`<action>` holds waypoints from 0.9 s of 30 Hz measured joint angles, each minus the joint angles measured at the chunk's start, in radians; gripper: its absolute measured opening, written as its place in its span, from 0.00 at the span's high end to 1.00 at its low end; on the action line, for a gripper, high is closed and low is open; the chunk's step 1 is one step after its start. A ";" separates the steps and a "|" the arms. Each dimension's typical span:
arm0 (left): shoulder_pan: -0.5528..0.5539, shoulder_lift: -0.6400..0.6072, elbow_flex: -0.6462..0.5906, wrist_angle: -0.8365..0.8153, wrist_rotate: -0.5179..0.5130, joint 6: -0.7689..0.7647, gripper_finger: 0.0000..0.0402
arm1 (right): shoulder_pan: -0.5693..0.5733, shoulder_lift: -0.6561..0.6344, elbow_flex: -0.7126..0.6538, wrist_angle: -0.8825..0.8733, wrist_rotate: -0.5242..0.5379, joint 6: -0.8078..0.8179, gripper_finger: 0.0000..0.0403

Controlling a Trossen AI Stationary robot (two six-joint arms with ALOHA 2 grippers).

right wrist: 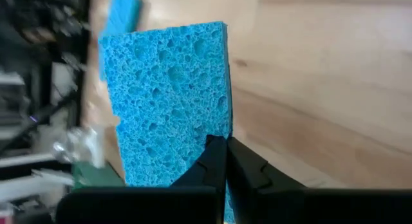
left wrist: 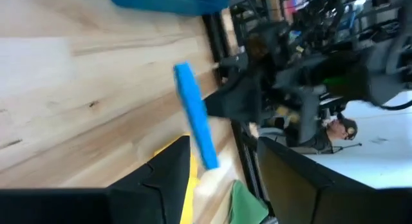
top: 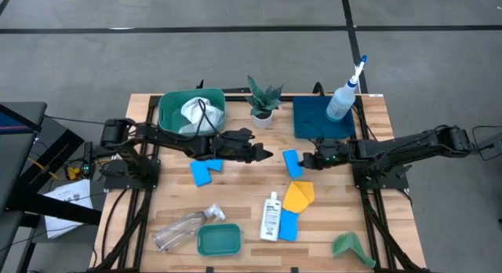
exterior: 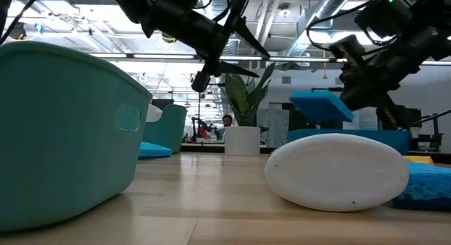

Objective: Pick & Place Kitchen Items
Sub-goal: Put the blue sponge into the bottom green bin

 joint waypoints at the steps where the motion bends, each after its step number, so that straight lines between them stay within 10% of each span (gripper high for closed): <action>1: 0.002 0.001 0.000 0.001 0.007 0.000 0.55 | -0.006 0.000 0.000 0.016 0.007 0.011 1.00; 27: 0.002 0.007 0.000 0.076 -0.007 0.003 0.51 | -0.061 0.172 0.168 0.241 0.021 -0.019 1.00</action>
